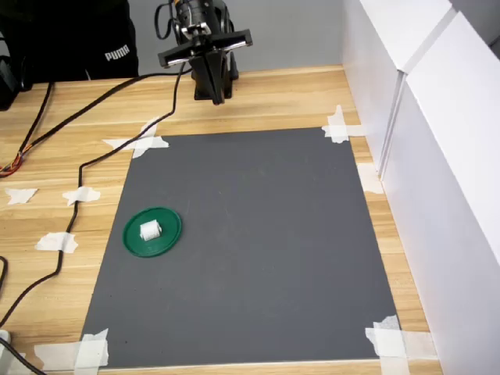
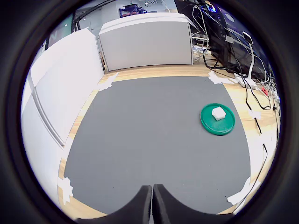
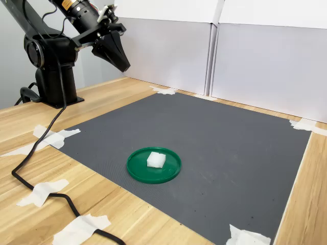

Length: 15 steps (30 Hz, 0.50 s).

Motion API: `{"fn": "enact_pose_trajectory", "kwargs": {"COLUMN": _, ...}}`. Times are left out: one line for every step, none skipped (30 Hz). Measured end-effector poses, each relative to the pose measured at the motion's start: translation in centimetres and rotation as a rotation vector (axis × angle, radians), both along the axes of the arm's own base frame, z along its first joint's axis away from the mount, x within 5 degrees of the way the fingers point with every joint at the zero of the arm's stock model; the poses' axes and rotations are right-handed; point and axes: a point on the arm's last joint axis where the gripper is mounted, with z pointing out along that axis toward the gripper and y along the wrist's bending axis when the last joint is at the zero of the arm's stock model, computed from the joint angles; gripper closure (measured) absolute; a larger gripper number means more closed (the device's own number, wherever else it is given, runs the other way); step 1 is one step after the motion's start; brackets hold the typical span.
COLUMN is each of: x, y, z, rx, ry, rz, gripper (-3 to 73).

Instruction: Grasp a white terminal and put it on the green lid.

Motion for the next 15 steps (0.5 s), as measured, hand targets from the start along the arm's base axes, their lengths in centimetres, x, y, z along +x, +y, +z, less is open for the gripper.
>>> {"fn": "enact_pose_trajectory", "kwargs": {"x": -0.4, "y": 0.0, "z": -0.3, "rx": 0.0, "ry": -0.013, "rz": 0.0, "gripper": 71.1}}
{"fn": "enact_pose_trajectory", "kwargs": {"x": -0.8, "y": 0.0, "z": -0.5, "rx": 0.0, "ry": -0.025, "rz": 0.0, "gripper": 71.1}}
{"fn": "enact_pose_trajectory", "kwargs": {"x": -1.1, "y": 0.0, "z": -0.7, "rx": -0.001, "ry": -0.042, "rz": 0.001, "gripper": 71.1}}
{"fn": "enact_pose_trajectory", "kwargs": {"x": -1.5, "y": 0.0, "z": -0.7, "rx": -0.001, "ry": -0.063, "rz": 0.001, "gripper": 71.1}}
{"fn": "enact_pose_trajectory", "kwargs": {"x": -1.8, "y": 0.0, "z": -0.7, "rx": -0.002, "ry": -0.087, "rz": 0.001, "gripper": 71.1}}
{"fn": "enact_pose_trajectory", "kwargs": {"x": -2.1, "y": 0.0, "z": -0.6, "rx": -0.002, "ry": -0.109, "rz": 0.001, "gripper": 71.1}}
{"fn": "enact_pose_trajectory", "kwargs": {"x": -2.4, "y": 0.1, "z": -0.5, "rx": -0.003, "ry": -0.135, "rz": 0.001, "gripper": 71.1}}
{"fn": "enact_pose_trajectory", "kwargs": {"x": -2.7, "y": 0.1, "z": -0.4, "rx": -0.003, "ry": -0.159, "rz": 0.001, "gripper": 71.1}}
{"fn": "enact_pose_trajectory", "kwargs": {"x": -2.9, "y": 0.1, "z": -0.3, "rx": -0.004, "ry": -0.185, "rz": 0.001, "gripper": 71.1}}
{"fn": "enact_pose_trajectory", "kwargs": {"x": -3.1, "y": 0.1, "z": -0.2, "rx": -0.004, "ry": -0.203, "rz": 0.001, "gripper": 71.1}}
{"fn": "enact_pose_trajectory", "kwargs": {"x": -3.4, "y": 0.1, "z": -0.1, "rx": -0.004, "ry": -0.227, "rz": 0.001, "gripper": 71.1}}
{"fn": "enact_pose_trajectory", "kwargs": {"x": -3.6, "y": 0.1, "z": 0.0, "rx": -0.005, "ry": -0.247, "rz": 0.001, "gripper": 71.1}}
{"fn": "enact_pose_trajectory", "kwargs": {"x": -3.8, "y": 0.1, "z": 0.1, "rx": -0.005, "ry": -0.268, "rz": 0.001, "gripper": 71.1}}
{"fn": "enact_pose_trajectory", "kwargs": {"x": -4.0, "y": 0.1, "z": 0.2, "rx": -0.006, "ry": -0.285, "rz": 0.001, "gripper": 71.1}}
{"fn": "enact_pose_trajectory", "kwargs": {"x": -4.2, "y": 0.1, "z": 0.2, "rx": -0.006, "ry": -0.298, "rz": 0.001, "gripper": 71.1}}
